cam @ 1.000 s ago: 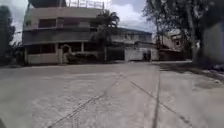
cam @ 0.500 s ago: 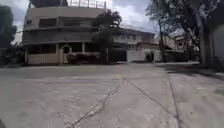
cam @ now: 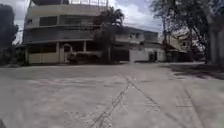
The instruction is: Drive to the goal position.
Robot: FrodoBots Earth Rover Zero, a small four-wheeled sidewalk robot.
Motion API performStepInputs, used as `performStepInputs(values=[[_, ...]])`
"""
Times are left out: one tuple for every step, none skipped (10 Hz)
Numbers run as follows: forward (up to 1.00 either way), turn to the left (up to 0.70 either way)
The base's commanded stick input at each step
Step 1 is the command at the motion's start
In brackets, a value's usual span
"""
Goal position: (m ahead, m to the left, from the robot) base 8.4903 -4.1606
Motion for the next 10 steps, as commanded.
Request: performStepInputs(values=[[1.00,0.00],[1.00,0.00],[1.00,-0.01],[1.00,-0.03],[1.00,-0.18],[1.00,-0.40],[1.00,-0.40],[1.00,-0.40],[1.00,-0.40],[1.00,-0.40]])
